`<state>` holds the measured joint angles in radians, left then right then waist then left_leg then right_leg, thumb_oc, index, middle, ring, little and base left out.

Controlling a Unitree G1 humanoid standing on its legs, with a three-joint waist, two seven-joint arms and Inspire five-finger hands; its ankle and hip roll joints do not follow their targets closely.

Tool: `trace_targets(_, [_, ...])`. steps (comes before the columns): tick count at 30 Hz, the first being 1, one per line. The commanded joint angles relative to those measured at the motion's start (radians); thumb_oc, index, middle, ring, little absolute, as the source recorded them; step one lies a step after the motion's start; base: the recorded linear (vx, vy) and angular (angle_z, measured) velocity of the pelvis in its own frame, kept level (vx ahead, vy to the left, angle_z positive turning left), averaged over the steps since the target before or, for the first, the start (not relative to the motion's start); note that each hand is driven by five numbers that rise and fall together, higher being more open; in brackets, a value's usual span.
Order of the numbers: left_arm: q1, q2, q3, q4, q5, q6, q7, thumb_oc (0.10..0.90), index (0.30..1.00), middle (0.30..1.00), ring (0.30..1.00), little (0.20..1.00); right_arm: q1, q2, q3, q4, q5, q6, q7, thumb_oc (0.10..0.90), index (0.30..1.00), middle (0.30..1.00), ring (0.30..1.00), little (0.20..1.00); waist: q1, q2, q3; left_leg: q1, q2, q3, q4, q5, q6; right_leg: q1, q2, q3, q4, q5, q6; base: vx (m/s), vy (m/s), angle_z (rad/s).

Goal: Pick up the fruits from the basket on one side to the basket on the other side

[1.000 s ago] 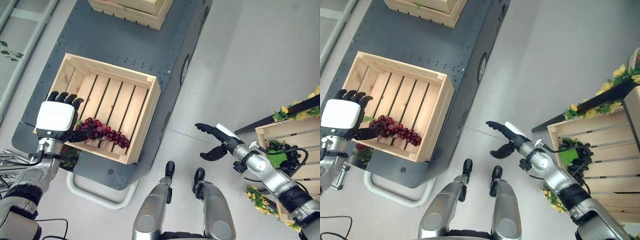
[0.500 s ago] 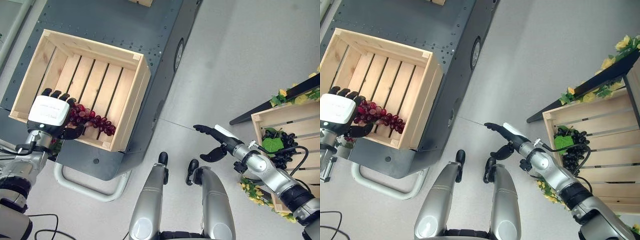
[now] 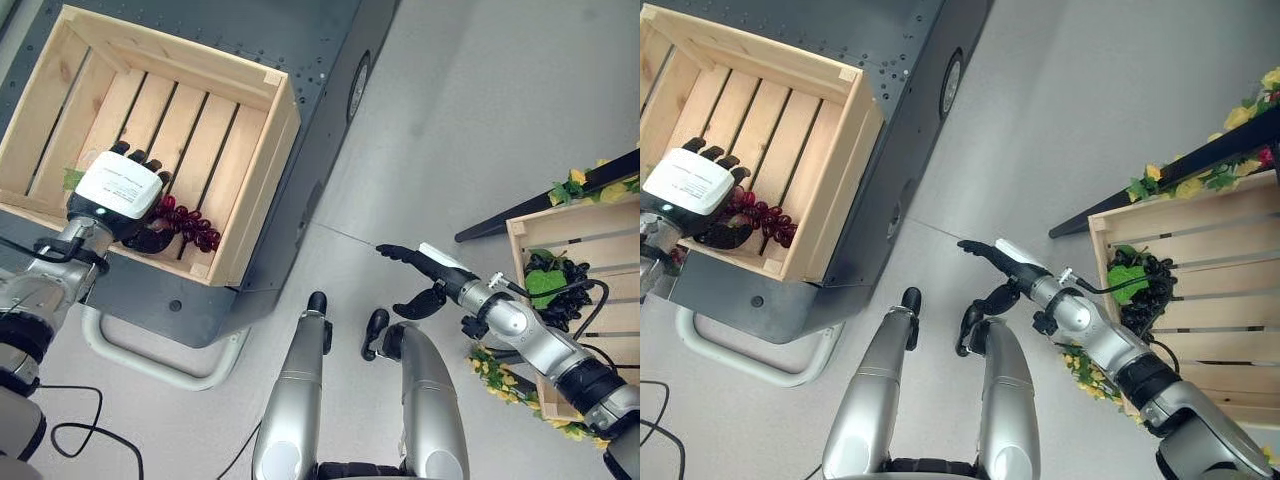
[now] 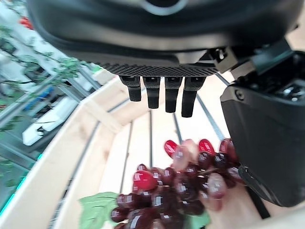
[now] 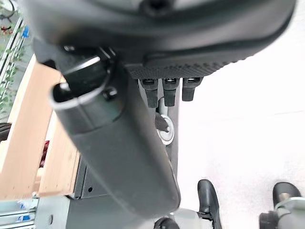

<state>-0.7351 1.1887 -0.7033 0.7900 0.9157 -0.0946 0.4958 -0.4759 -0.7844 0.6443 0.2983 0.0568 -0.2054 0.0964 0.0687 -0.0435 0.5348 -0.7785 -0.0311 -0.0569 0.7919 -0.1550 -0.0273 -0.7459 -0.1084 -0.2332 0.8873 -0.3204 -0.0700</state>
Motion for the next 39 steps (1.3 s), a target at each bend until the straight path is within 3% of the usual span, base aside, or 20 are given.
trace_targets(1, [-0.068, 0.132, 0.041, -0.011, 0.022, 0.049, -0.005, 0.8, 0.9, 0.9, 0.9, 0.9, -0.016, -0.017, -0.022, -0.106, 0.08, -0.09, -0.03, 0.8, 0.9, 0.9, 0.9, 0.9, 0.0, -0.016, -0.015, 0.05, -0.023, 0.059, -0.02, -0.057, 0.046, 0.123, 0.028, 0.001, -0.027, -0.024, 0.011, 0.0, 0.0, 0.0])
trace_targets(15, [-0.429, 0.138, -0.27, 0.021, 0.122, 0.013, -0.196, 0.8, 0.9, 0.9, 0.9, 0.9, -0.049, -0.014, 0.022, -0.093, 0.112, -0.122, -0.08, 0.8, 0.9, 0.9, 0.9, 0.9, -0.004, -0.059, -0.015, -0.02, -0.009, 0.049, -0.023, -0.052, 0.046, 0.05, 0.024, -0.018, -0.014, -0.012, 0.024, 0.0, 0.001, 0.03])
trace_targets(29, [-0.543, 0.128, -0.378, -0.009, 0.202, -0.015, -0.313, 0.8, 0.9, 0.9, 0.9, 0.9, -0.036, -0.022, 0.001, -0.097, 0.131, -0.145, -0.11, 0.8, 0.9, 0.9, 0.9, 0.9, -0.016, -0.076, -0.015, -0.05, 0.001, 0.041, -0.043, -0.035, 0.041, 0.016, 0.026, -0.026, -0.028, 0.01, 0.037, 0.0, 0.0, 0.0])
trace_targets(31, [-0.547, 0.131, -0.386, -0.003, 0.194, -0.01, -0.342, 0.646, 0.669, 0.669, 0.669, 0.669, -0.029, -0.023, -0.006, -0.103, 0.122, -0.146, -0.116, 0.8, 0.9, 0.9, 0.9, 0.9, -0.018, -0.075, -0.015, -0.059, 0.003, 0.042, -0.042, -0.034, 0.04, 0.008, 0.025, -0.027, -0.03, 0.011, 0.038, 0.0, 0.0, 0.0])
trace_targets(32, [-0.549, 0.133, -0.39, 0.002, 0.184, -0.006, -0.345, 0.524, 0.486, 0.486, 0.486, 0.486, -0.028, -0.026, -0.008, -0.1, 0.124, -0.151, -0.12, 0.8, 0.9, 0.9, 0.9, 0.9, -0.018, -0.074, -0.015, -0.061, 0.004, 0.042, -0.044, -0.034, 0.04, 0.006, 0.024, -0.028, -0.032, 0.012, 0.038, 0.0, 0.0, 0.0])
trace_targets(34, [-0.546, 0.138, -0.388, 0.0, 0.174, -0.005, -0.348, 0.4, 0.3, 0.3, 0.3, 0.3, -0.021, -0.025, -0.014, -0.094, 0.124, -0.16, -0.125, 0.8, 0.9, 0.9, 0.9, 0.9, -0.016, -0.074, -0.015, -0.062, 0.003, 0.04, -0.046, -0.034, 0.041, 0.005, 0.023, -0.03, -0.032, 0.011, 0.038, 0.0, 0.0, 0.0])
trace_targets(39, [-0.53, 0.137, -0.372, 0.007, 0.159, 0.003, -0.322, 0.4, 0.3, 0.3, 0.3, 0.3, -0.023, -0.017, -0.016, -0.084, 0.124, -0.169, -0.132, 0.8, 0.9, 0.9, 0.9, 0.9, -0.009, -0.071, -0.015, -0.056, 0.0, 0.037, -0.055, -0.031, 0.041, 0.011, 0.02, -0.034, -0.037, 0.014, 0.037, 0.0, 0.0, 0.0])
